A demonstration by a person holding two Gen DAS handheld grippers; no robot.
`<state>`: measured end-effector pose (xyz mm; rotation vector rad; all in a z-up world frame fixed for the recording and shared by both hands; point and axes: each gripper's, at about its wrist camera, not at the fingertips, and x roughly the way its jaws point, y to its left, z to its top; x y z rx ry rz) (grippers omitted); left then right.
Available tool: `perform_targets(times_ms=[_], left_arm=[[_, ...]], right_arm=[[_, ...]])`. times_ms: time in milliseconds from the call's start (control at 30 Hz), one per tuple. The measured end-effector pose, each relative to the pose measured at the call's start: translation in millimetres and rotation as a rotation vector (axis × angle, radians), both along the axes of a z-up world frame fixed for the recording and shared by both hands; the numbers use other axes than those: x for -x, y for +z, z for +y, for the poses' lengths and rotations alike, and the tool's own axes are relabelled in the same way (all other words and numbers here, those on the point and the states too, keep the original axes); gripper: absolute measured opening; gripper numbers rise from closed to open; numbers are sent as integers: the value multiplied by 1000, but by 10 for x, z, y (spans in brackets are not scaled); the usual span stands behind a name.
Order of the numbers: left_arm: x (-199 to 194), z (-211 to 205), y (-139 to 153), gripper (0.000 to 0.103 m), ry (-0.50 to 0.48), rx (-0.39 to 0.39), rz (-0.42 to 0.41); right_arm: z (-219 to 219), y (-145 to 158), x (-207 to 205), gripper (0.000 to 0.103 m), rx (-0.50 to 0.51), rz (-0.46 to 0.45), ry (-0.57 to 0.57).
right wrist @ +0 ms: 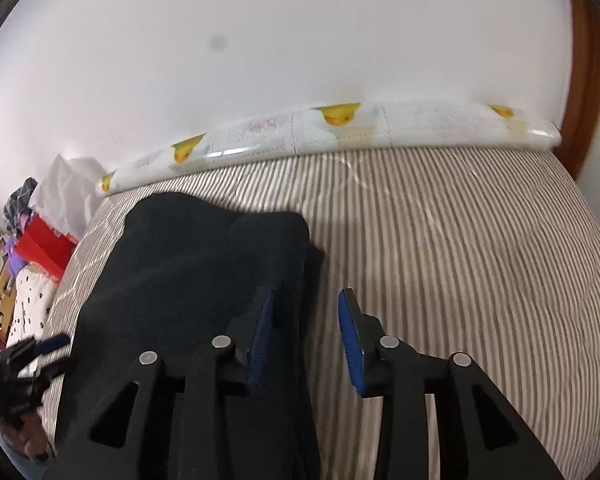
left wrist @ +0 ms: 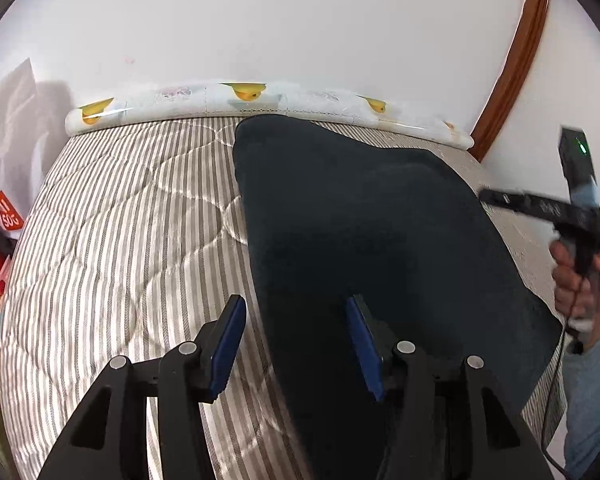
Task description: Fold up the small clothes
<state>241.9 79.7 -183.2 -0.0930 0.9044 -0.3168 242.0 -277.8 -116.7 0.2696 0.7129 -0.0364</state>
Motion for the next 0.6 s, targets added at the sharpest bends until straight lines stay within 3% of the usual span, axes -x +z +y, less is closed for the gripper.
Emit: perform_targets(times_ms=[100,200,233,300,367,467,533,600], left_arm=[[79,12,2,50,7,12,1],[154,13,11,50,16,12,8],[178,12,14,50,18,6,8],[243,7,17,51,21,-16,10],[293,0,12,51,20,-29,8],[355,-30,9,51,32,-56,2],[408,-42,25,51,37,-65,-3],[460,-50,34,51,41,-74,-13]], right_arm=[[39,-124,269,35,-53,14,45],[135,-300,285,33,-94,69,112],[152,-348,272,10,-95,84,120],[154,-335,320,7,-86,70,146],[118,-193,462,6,-56,-3,154],[84,-127,474,5,-12,2,91],[146,-132,472,8,101,67,-3],[190,-77,605,10,140,32,-44]])
